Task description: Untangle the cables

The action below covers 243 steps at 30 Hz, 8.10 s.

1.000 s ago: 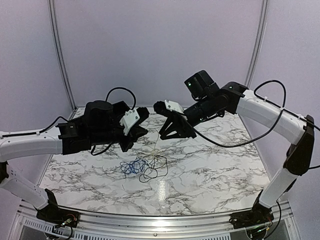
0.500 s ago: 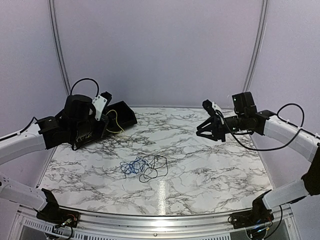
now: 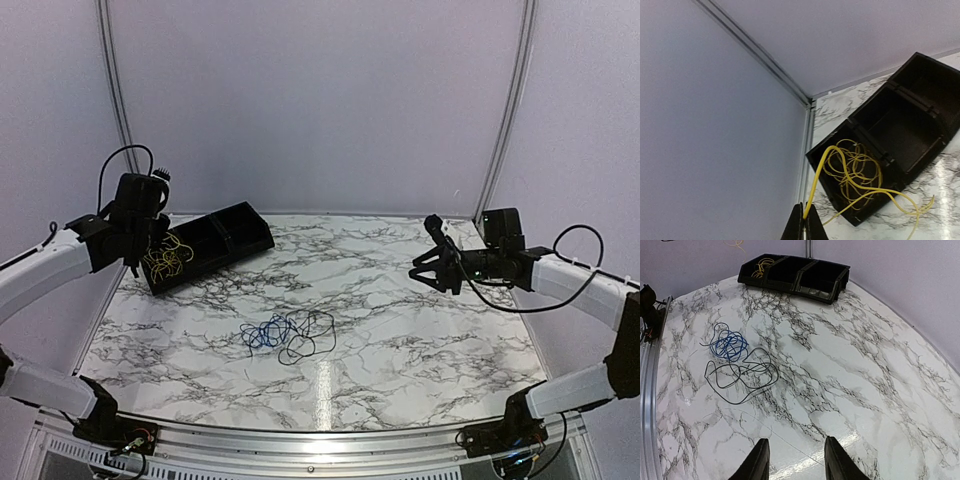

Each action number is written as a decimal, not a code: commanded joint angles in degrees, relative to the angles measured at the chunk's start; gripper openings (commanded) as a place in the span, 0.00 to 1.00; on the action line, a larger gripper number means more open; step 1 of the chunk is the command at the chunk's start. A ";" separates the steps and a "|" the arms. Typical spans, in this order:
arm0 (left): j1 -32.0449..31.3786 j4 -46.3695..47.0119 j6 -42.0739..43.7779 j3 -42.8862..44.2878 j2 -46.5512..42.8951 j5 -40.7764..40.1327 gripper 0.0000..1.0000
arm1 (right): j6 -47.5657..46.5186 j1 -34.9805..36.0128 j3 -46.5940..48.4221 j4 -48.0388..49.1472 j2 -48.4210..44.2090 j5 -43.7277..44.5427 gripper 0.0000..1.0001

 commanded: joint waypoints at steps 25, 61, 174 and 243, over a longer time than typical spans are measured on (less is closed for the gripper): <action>13.33 10.86 11.52 12.22 30.12 -0.79 0.00 | -2.99 -1.39 0.49 1.90 -4.31 2.68 0.38; 20.01 8.62 -5.92 9.97 37.40 20.31 0.00 | -4.60 -1.93 0.36 1.11 -3.96 2.60 0.38; -3.46 34.33 -14.26 -12.24 -2.36 42.19 0.79 | 14.16 25.73 32.62 -11.06 46.99 11.12 0.25; -31.54 60.09 -22.69 -11.27 23.89 43.32 0.00 | 3.37 25.57 17.52 -4.02 14.68 8.41 0.52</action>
